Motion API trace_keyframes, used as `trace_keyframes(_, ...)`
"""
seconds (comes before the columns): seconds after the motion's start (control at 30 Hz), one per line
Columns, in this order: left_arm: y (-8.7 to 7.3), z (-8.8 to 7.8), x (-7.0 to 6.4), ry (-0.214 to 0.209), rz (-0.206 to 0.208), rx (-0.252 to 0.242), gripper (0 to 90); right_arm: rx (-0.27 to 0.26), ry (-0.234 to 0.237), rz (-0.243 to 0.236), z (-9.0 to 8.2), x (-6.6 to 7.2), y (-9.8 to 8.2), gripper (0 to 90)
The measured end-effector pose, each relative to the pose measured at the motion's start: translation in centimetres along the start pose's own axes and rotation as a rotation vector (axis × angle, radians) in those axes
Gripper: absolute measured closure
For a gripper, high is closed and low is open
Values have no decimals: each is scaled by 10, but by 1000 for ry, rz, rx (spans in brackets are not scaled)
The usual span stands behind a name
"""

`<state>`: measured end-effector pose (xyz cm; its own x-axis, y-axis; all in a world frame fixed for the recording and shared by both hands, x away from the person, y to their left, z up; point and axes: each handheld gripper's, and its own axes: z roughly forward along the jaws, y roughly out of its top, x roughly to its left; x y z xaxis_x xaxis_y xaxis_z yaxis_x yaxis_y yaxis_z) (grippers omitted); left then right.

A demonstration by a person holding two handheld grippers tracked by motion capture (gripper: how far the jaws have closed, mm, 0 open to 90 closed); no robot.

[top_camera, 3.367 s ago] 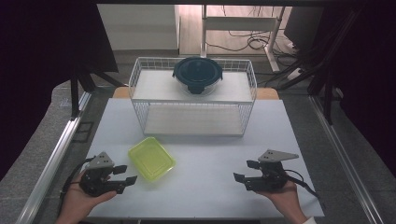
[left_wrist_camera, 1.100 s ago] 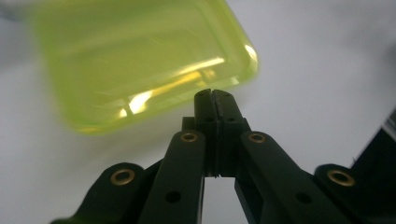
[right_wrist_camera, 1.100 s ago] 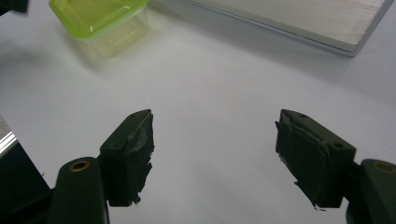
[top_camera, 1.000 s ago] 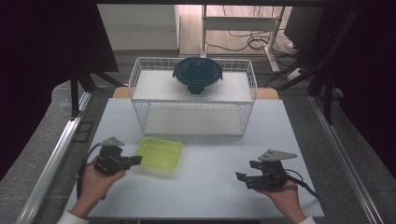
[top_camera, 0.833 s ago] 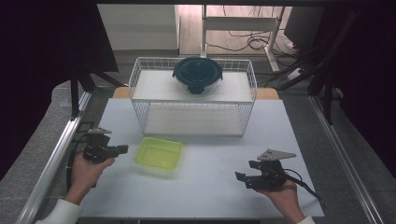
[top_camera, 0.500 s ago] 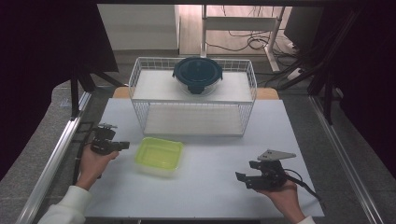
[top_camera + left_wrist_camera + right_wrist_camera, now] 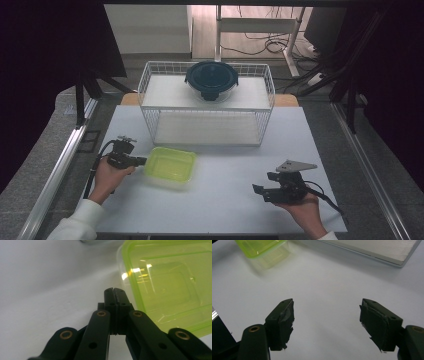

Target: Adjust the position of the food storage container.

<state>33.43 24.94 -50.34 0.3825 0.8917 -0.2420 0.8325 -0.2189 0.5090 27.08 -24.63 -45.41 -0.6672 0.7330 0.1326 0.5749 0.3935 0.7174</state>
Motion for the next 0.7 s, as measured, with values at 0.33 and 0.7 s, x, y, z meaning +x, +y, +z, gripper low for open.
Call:
trace_keyframes(0.33,-2,7,-23,-73,29,13,900,-1,-3,3,0,-2,-1,269)
trace_keyframes(0.7,4,30,-57,-141,61,35,900,4,-3,5,1,-3,-1,269)
